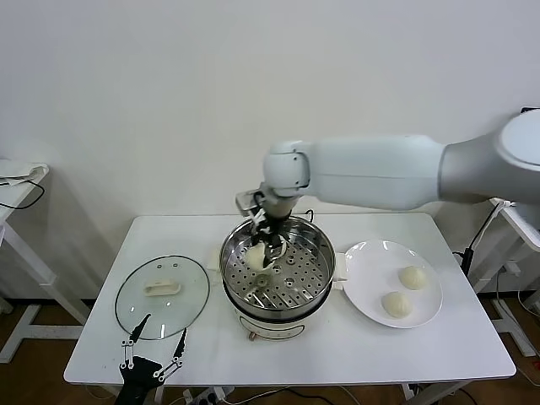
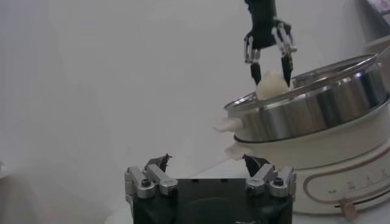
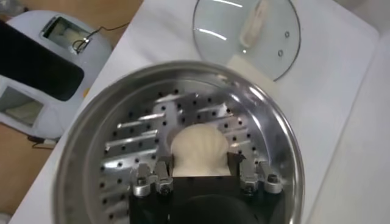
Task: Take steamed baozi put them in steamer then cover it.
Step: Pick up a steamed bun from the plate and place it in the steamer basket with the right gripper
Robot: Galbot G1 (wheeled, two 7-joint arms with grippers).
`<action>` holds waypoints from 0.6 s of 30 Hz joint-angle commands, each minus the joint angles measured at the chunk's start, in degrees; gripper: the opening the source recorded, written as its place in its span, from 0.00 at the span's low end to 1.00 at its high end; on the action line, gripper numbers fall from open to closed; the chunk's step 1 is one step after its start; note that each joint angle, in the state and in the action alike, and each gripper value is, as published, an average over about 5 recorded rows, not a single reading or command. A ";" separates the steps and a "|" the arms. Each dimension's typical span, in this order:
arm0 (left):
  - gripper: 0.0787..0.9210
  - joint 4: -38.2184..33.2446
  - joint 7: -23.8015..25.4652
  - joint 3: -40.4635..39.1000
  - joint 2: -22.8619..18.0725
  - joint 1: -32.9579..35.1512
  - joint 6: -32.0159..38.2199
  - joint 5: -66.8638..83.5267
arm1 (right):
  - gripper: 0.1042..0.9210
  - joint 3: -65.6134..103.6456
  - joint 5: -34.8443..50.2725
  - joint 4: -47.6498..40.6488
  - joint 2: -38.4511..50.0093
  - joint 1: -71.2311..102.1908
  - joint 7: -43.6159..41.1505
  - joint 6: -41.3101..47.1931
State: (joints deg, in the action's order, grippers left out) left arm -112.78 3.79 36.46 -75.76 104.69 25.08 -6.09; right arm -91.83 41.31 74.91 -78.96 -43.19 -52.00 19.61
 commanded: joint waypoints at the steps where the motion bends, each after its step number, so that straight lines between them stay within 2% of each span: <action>1: 0.88 0.09 0.02 0.24 -0.03 0.02 0.18 0.19 | 0.60 -1.42 1.87 -2.47 -5.65 3.06 4.47 2.31; 11: 0.88 -0.22 -0.04 0.66 -0.08 0.19 -0.02 0.32 | 0.63 -1.25 2.30 -2.94 -6.05 4.87 5.75 3.15; 18: 0.88 -0.41 -0.13 0.77 -0.32 0.35 0.04 0.28 | 0.83 -0.18 1.66 -0.86 -3.84 4.18 5.70 3.57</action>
State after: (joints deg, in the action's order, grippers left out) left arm -112.97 3.75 37.21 -75.95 104.87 25.09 -5.78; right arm -92.36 43.01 73.32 -83.15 -39.06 -47.24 22.55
